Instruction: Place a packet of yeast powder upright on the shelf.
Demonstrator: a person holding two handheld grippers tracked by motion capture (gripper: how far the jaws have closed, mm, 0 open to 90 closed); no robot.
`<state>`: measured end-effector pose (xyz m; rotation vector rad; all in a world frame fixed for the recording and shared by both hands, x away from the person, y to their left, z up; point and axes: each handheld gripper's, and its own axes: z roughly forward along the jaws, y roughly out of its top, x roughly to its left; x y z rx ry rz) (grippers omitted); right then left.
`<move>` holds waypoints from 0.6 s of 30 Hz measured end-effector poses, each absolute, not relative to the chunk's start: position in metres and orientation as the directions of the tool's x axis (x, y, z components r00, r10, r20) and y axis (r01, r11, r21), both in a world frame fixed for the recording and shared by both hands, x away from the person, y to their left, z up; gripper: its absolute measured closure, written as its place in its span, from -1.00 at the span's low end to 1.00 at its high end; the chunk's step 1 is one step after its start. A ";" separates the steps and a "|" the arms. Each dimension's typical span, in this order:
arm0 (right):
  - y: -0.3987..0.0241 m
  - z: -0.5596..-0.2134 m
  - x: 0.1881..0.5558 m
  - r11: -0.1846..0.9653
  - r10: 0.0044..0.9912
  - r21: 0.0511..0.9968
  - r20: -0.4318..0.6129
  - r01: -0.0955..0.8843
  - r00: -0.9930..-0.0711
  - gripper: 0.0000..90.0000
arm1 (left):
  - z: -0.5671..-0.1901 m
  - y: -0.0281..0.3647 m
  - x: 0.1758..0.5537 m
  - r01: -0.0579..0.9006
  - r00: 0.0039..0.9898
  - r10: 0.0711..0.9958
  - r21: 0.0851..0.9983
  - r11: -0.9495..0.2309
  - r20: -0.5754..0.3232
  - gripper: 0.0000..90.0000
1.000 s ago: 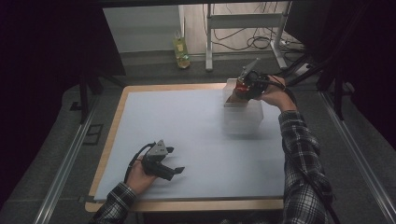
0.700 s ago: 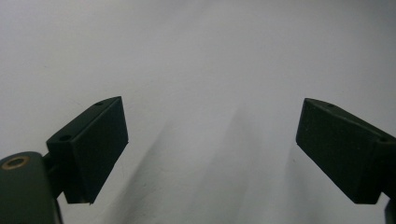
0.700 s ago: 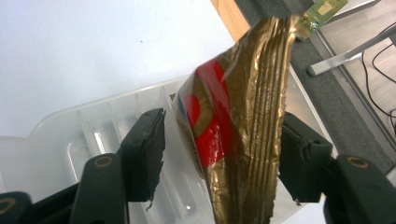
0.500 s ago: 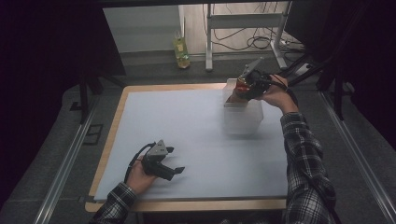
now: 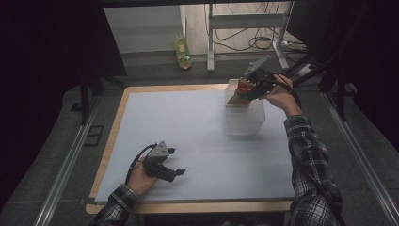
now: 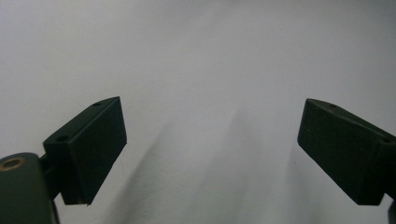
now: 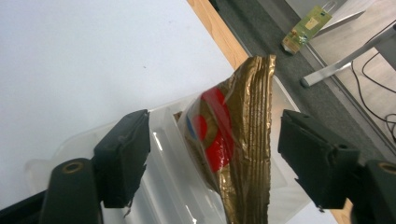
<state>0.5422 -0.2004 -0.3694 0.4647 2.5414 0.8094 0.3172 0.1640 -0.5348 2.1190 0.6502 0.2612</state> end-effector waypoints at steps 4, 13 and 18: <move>-0.201 -0.367 0.540 0.765 0.440 0.616 -0.289 0.187 -0.851 -0.52 | -0.535 0.164 0.318 0.361 0.839 0.541 0.808 -0.465 -0.063 -0.84; -0.203 -0.362 0.531 0.713 0.473 0.671 -0.244 0.205 -0.846 -0.60 | -0.535 0.164 0.318 0.358 0.841 0.538 0.804 -0.476 -0.056 -0.84; -0.203 -0.361 0.527 0.683 0.499 0.695 -0.219 0.225 -0.839 -0.62 | -0.535 0.164 0.318 0.358 0.840 0.539 0.805 -0.473 -0.057 -0.84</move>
